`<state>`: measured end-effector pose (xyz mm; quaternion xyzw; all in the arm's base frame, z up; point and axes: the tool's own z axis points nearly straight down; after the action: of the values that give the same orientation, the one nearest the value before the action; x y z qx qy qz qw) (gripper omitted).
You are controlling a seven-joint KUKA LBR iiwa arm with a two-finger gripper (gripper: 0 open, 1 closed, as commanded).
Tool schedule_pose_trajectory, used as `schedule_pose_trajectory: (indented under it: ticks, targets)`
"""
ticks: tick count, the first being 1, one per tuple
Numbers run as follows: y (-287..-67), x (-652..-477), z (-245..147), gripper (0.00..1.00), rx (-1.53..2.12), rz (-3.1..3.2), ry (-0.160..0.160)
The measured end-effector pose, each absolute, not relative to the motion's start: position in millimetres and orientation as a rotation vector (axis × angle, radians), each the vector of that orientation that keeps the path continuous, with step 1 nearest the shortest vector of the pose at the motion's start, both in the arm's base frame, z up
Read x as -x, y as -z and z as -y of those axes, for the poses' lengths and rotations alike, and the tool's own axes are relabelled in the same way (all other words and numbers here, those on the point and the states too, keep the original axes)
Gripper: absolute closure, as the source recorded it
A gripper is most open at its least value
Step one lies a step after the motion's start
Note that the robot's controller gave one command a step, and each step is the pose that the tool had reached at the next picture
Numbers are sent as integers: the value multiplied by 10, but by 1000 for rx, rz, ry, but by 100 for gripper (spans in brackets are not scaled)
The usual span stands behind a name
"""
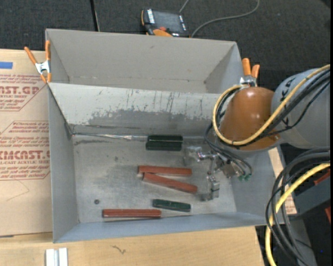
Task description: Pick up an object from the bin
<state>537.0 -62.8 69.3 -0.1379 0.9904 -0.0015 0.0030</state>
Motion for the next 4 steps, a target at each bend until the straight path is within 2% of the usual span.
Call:
schedule_pose_trajectory:
  ticks: [1,2,3,4]
  targets:
    - [-694,-5357,214,0,398,-3116,-5]
    - [-693,-5355,239,100,393,-3117,-3]
    - [-1670,-5327,226,100,350,-3114,2]
    - [-2421,-5665,79,100,416,-3100,2]
